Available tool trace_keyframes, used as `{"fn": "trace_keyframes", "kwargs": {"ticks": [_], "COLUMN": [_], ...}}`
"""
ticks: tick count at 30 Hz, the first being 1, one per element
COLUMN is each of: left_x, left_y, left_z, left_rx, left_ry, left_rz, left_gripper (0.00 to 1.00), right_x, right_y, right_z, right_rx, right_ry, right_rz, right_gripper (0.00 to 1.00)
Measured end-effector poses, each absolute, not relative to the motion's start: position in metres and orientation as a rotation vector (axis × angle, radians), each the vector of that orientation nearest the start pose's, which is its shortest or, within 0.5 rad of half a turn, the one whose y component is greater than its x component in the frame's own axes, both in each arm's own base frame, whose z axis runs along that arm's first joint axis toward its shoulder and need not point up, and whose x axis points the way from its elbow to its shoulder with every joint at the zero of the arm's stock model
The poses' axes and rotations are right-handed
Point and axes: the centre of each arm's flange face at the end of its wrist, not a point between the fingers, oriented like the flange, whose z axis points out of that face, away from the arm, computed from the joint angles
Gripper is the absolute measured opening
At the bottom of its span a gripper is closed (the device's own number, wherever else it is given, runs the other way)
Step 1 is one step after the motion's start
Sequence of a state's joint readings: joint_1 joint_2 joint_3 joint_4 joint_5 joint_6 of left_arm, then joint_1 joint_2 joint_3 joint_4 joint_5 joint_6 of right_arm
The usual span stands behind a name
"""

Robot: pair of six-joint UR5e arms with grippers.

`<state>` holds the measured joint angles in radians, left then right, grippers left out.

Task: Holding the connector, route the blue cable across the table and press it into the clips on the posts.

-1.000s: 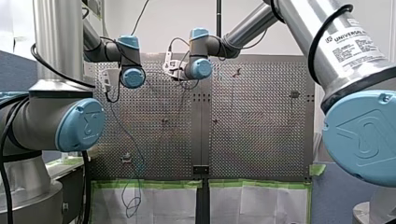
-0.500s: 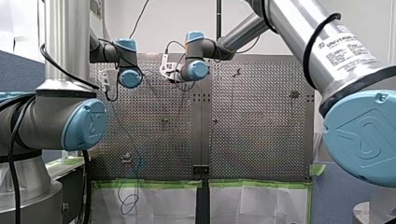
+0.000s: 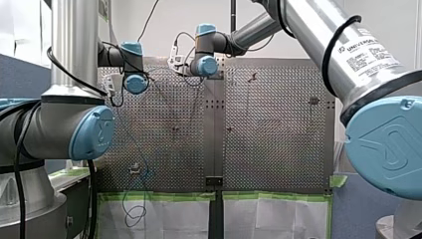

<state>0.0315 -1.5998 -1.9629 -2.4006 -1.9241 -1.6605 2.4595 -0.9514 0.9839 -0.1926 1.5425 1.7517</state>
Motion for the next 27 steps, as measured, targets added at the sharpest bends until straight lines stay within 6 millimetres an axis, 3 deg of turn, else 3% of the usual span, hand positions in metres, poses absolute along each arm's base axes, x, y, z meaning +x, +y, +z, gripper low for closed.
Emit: {"fn": "trace_keyframes", "kwargs": {"ticks": [18,27], "left_x": [0.552,0.575], "left_y": [-0.063,-0.05], "left_z": [0.357,0.344], "left_rx": [-0.328,-0.316], "left_ry": [1.2,1.194], "left_rz": [0.138,0.111], "left_gripper": [0.0,0.0], "right_x": [0.693,0.7], "right_y": [-0.394,-0.402], "right_z": [0.417,0.402], "right_rx": [-2.074,-2.088], "right_ry": [0.929,0.942], "right_rz": [-2.679,-2.665], "right_gripper": [0.0,0.0]}}
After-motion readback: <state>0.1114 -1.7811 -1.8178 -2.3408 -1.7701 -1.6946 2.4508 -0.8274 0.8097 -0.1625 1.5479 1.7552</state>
